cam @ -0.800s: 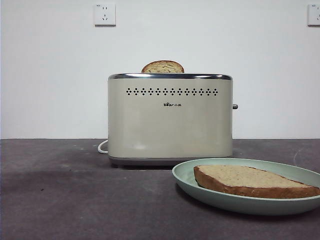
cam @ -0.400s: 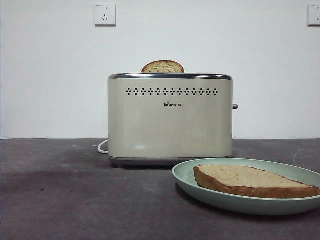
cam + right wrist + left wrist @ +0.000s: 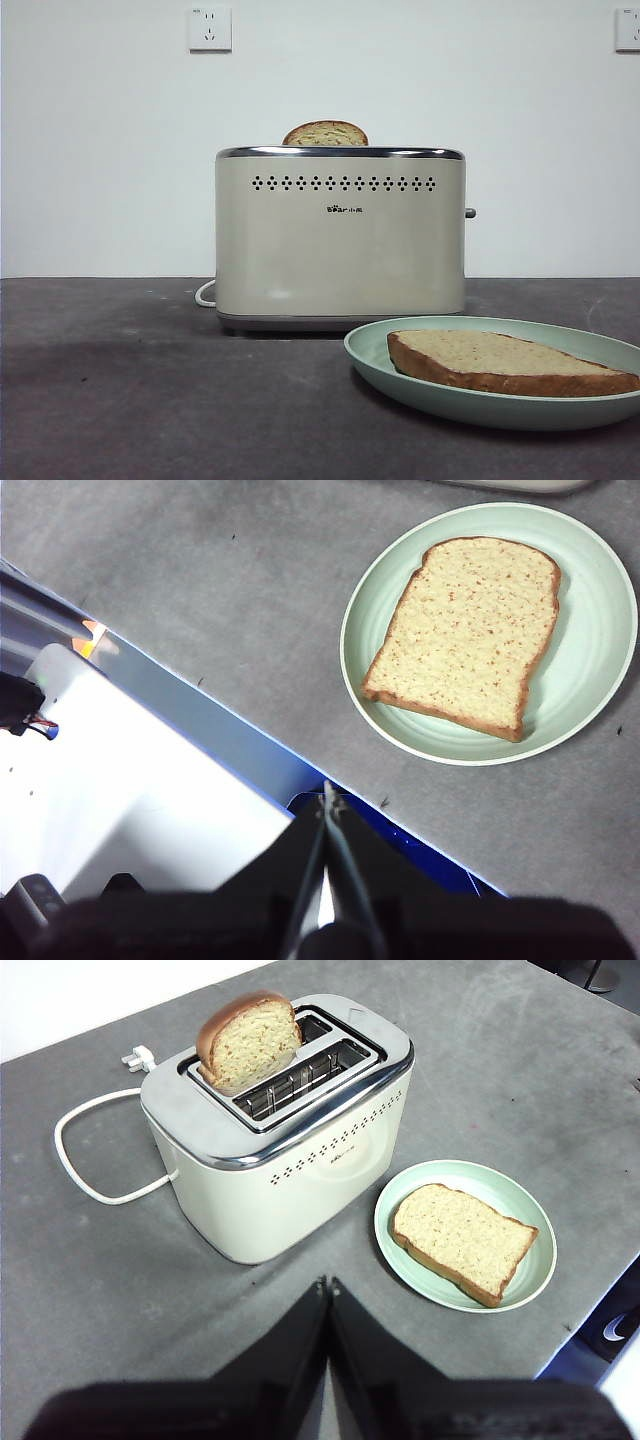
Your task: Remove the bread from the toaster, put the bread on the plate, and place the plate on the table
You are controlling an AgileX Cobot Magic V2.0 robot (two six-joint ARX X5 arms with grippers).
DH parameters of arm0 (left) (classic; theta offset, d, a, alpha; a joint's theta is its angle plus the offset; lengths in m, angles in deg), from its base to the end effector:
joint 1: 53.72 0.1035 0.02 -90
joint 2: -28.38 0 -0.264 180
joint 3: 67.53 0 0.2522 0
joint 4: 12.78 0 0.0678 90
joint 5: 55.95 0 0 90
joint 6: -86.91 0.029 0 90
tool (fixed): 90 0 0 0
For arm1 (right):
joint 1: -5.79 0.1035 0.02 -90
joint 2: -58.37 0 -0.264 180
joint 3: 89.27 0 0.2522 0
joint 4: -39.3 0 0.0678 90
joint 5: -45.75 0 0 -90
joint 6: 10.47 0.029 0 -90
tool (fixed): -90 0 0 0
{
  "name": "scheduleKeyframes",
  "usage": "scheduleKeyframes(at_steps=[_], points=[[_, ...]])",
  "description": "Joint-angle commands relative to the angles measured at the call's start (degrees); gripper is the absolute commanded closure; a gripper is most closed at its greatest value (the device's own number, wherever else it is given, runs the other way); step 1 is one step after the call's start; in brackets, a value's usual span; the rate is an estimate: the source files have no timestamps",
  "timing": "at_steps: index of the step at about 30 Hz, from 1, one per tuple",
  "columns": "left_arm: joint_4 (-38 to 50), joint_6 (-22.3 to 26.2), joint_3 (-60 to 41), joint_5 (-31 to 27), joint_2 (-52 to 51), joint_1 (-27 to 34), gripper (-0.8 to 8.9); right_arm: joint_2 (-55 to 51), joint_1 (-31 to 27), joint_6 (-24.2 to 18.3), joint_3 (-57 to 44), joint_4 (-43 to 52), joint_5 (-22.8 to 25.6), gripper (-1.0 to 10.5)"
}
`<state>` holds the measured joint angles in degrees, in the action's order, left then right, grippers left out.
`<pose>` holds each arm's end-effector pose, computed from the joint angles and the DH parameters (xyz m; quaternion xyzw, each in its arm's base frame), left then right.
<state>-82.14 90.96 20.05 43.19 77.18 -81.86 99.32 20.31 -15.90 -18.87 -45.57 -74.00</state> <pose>0.1087 -0.0634 0.4110 0.0758 0.2490 -0.3173 0.9119 0.0864 0.0372 0.3240 0.0227 0.4446 0.3550 0.8221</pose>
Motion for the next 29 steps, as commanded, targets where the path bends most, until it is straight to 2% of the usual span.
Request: scheduleKeyframes(at_steps=[1,4,8,10,13,18,22,25,29], points=[[1.03,0.55,-0.13,-0.17,-0.02,0.11,8.17,-0.09,0.07,-0.46,-0.35,0.13,0.15,9.5],[2.62,0.81,-0.13,-1.97,-0.04,0.15,8.17,-0.09,0.07,-0.46,-0.35,0.13,0.15,9.5],[10.34,6.56,-0.48,-6.21,-0.98,4.04,8.17,-0.09,0.07,-0.46,-0.35,0.13,0.15,9.5],[16.83,8.26,-1.33,-4.90,-2.19,8.02,8.17,-0.09,0.07,-0.46,-0.35,0.13,0.15,9.5],[26.51,8.20,-4.92,-1.31,-5.42,15.06,8.17,-0.09,0.07,-0.46,-0.35,0.13,0.15,9.5],[42.99,8.11,-18.69,0.00,-14.43,25.53,8.17,-0.09,0.07,-0.46,-0.35,0.13,0.15,9.5],[51.41,8.00,-32.33,-0.55,-22.49,31.02,8.17,-0.09,0.07,-0.44,-0.35,0.11,0.15,9.5],[53.77,7.93,-41.44,-3.13,-27.87,33.22,8.17,-0.09,0.07,-0.46,-0.35,0.13,0.15,9.5],[54.10,5.62,-52.63,-3.56,-35.01,35.21,8.17,-0.09,0.07,-0.46,-0.35,0.13,0.15,9.5]])
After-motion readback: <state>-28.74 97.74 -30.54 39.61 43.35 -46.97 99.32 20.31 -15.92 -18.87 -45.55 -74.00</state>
